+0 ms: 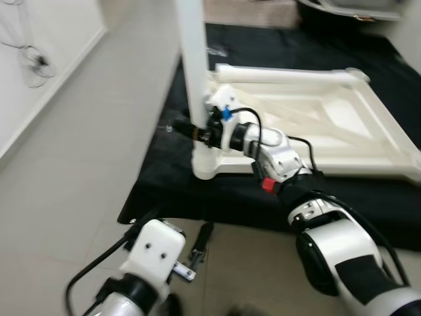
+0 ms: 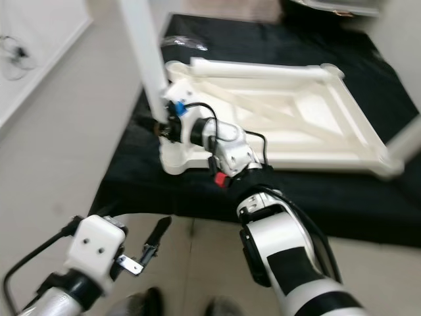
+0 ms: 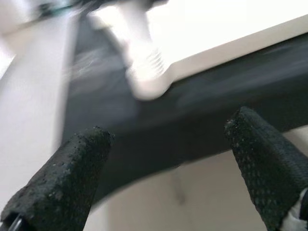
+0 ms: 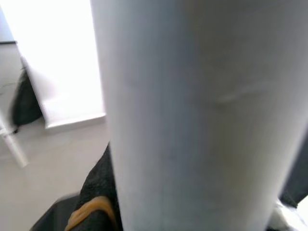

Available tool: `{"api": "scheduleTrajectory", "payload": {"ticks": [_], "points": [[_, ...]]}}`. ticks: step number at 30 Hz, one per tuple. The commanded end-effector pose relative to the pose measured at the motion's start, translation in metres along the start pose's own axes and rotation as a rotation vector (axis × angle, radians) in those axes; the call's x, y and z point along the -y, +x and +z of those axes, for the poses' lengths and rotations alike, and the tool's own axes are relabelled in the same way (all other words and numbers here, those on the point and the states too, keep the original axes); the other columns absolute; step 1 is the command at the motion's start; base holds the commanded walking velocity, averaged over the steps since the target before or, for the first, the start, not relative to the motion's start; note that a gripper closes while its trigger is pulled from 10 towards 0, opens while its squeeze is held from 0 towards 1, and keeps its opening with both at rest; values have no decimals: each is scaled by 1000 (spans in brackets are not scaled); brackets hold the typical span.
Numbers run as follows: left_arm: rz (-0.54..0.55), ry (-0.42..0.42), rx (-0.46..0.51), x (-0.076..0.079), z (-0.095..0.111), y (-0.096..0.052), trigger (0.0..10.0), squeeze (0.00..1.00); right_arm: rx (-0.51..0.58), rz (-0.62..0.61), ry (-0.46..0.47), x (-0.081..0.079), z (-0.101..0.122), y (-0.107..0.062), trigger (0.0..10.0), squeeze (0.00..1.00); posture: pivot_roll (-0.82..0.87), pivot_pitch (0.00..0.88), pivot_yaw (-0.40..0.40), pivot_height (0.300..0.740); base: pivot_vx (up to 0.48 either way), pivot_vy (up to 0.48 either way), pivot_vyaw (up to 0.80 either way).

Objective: Building children table

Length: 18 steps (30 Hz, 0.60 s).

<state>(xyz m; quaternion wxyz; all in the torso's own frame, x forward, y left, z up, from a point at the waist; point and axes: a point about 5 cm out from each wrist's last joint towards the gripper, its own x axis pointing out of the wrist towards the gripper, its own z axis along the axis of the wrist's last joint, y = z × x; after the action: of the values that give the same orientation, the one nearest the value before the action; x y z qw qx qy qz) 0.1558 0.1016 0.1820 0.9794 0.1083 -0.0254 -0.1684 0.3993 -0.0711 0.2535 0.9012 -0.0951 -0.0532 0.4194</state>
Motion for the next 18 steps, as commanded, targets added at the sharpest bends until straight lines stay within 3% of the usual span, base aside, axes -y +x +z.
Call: {"api": "scheduleTrajectory", "payload": {"ticks": [1, 8, 18], "points": [[-15, 8, -15, 2, -2, -1, 10000, 0, -140, -111, 179, -7, -48, -3, 10000, 0, 170, 250, -46, 740, 0, 0, 0], [-15, 11, -16, 2, -3, -1, 10000, 0, -95, -248, 230, 1, -43, -3, 10000, 0, 176, 242, -46, 740, 0, 0, 0], [-16, 13, -14, 2, -3, -1, 10000, 0, -108, -395, 211, 9, -46, -6, 10000, 0, 174, 238, -44, 740, 0, 0, 0]]}}
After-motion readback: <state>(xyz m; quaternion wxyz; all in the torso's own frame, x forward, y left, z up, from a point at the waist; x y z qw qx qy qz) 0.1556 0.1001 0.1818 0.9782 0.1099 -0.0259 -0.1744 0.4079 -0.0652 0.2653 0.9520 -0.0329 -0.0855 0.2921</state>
